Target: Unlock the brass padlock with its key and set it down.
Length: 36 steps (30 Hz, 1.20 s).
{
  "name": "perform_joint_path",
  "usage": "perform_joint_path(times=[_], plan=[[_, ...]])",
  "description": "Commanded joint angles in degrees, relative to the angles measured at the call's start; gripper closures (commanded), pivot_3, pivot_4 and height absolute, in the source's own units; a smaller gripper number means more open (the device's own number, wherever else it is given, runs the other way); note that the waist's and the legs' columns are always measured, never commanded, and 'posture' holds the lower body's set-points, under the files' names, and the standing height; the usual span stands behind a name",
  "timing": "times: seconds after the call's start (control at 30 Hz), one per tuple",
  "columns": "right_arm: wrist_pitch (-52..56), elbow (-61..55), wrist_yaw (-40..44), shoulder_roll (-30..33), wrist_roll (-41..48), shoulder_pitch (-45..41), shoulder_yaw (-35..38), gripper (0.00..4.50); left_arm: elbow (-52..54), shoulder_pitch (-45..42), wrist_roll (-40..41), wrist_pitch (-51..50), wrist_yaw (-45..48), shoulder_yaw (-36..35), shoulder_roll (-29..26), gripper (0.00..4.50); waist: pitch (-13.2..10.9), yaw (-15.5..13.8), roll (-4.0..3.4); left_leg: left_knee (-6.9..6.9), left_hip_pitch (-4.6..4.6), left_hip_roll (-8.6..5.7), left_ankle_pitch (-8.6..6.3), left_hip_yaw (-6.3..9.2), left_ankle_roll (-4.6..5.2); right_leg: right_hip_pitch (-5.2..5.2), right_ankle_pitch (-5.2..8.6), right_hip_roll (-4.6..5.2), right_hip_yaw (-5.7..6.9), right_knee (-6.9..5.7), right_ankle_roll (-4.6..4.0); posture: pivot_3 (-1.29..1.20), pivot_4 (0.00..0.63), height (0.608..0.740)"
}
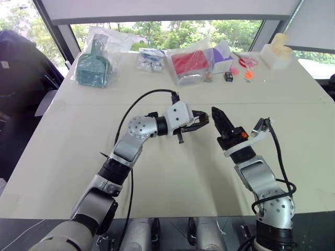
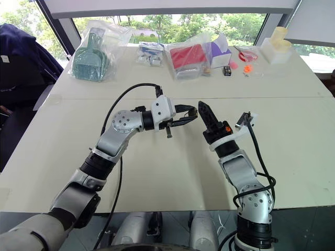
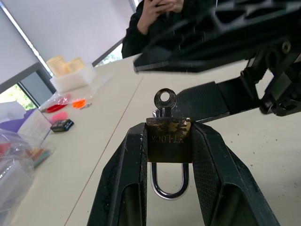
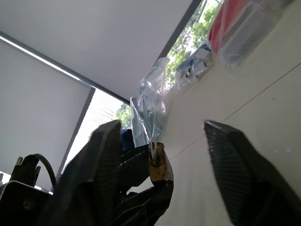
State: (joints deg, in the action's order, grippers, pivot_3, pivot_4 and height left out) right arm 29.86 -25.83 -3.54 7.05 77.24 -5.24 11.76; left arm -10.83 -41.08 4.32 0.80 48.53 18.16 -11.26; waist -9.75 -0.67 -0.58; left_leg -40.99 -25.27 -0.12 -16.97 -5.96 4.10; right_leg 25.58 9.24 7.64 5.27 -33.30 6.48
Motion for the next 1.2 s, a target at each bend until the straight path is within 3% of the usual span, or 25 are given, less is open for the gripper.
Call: perform_joint_path(times=[0.03,0.07,0.1,0.33,0.77,1.2], plan=[[0.2,-2.7,0.0,0.3,1.3,-0.1,0.0,3.71,1.9,-0.8,1.0,0.6,0.0,-1.4,0.2,3.73,0.0,0.0,0.00,0.00,0.00,0.00,0.00,0.00,0.00,0.00,0.00,0.00,0.00,0.00,0.00,0.00,0.150,0.735],[0.2,-2.5,-0.1,0.4,1.3,-0.2,-0.1,4.22,1.9,-0.9,1.0,0.6,0.0,-1.4,0.2,3.73,0.0,0.0,0.00,0.00,0.00,0.00,0.00,0.00,0.00,0.00,0.00,0.00,0.00,0.00,0.00,0.00,0.150,0.735],[0.3,-2.4,-0.2,0.5,1.3,-0.2,-0.1,4.45,1.9,-0.9,1.0,0.6,0.0,-1.4,0.2,3.73,0.0,0.0,0.00,0.00,0.00,0.00,0.00,0.00,0.00,0.00,0.00,0.00,0.00,0.00,-0.01,0.00,0.150,0.735],[0.8,-2.3,-0.6,0.9,1.5,0.0,-0.2,4.45,2.4,-0.8,0.7,1.2,-0.3,-1.3,0.3,3.73,0.0,0.0,0.00,0.00,0.00,0.00,0.00,0.00,0.00,0.00,0.04,0.00,0.00,0.00,-0.07,0.00,0.150,0.735],[0.9,-0.4,-2.7,0.8,-0.8,-0.5,-0.6,4.45,1.5,-0.6,-7.9,15.9,-5.4,0.7,-0.3,3.73,0.0,0.0,0.00,0.00,0.00,0.00,0.00,-0.01,0.00,0.00,0.04,0.01,0.00,0.00,-0.07,0.00,0.150,0.735],[0.4,1.8,-7.2,-1.3,0.1,-0.7,-0.1,4.45,-3.2,-2.9,-25.4,35.6,-23.5,0.5,-1.2,3.73,0.0,0.0,0.00,0.01,0.00,0.01,-0.01,-0.01,0.01,0.01,-0.04,0.03,0.00,0.00,0.07,0.00,0.150,0.735]])
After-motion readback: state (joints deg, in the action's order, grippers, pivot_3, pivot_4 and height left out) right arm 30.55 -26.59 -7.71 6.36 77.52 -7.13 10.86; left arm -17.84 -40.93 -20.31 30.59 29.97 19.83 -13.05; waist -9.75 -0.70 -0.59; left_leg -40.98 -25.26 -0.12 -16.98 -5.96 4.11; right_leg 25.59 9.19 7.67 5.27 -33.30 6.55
